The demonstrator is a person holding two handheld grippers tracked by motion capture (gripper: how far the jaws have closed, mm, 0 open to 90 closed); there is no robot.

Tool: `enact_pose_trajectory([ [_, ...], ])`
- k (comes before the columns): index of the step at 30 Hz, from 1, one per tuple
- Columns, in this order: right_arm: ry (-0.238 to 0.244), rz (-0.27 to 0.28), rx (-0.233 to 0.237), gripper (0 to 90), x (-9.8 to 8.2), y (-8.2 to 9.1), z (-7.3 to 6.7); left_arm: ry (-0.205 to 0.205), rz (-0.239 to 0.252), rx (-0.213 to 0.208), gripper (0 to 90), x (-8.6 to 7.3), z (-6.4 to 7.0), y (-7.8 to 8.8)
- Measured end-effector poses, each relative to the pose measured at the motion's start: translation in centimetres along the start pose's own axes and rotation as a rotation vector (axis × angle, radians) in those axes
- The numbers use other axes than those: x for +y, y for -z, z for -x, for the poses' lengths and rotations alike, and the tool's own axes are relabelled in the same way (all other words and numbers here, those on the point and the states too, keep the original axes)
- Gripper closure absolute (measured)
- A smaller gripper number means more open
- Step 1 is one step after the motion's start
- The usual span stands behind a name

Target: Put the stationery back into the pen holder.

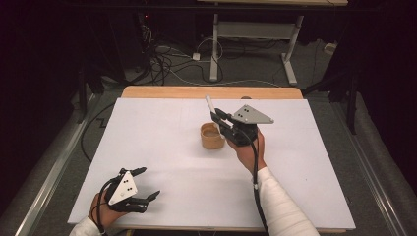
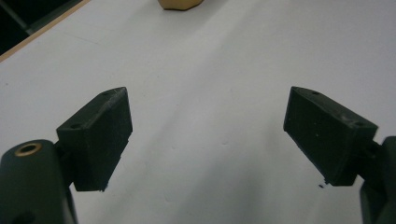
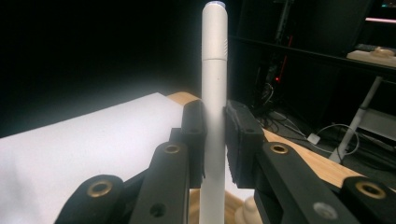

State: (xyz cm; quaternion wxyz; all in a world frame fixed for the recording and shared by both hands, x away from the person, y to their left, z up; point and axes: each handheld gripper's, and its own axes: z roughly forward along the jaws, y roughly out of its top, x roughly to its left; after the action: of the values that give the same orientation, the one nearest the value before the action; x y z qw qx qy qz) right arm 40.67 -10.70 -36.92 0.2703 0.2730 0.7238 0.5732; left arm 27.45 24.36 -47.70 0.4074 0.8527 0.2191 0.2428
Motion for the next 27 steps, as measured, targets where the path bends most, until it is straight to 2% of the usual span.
enact_pose_trajectory([
  [8, -0.016, 0.019, 0.005, 78.8, -0.2, -2.3, 0.4, 0.006, 0.005, -0.004, 14.6, -0.1, -0.1, 0.1],
  [14, -0.047, 0.017, 0.004, 78.8, -1.1, -3.7, 0.8, 0.005, 0.004, -0.008, 14.5, -0.2, -0.1, 0.1],
  [27, -0.079, -0.025, -0.003, 78.7, -3.6, -5.2, 1.6, 0.002, 0.003, -0.011, 14.5, -0.3, -0.1, 0.0],
])
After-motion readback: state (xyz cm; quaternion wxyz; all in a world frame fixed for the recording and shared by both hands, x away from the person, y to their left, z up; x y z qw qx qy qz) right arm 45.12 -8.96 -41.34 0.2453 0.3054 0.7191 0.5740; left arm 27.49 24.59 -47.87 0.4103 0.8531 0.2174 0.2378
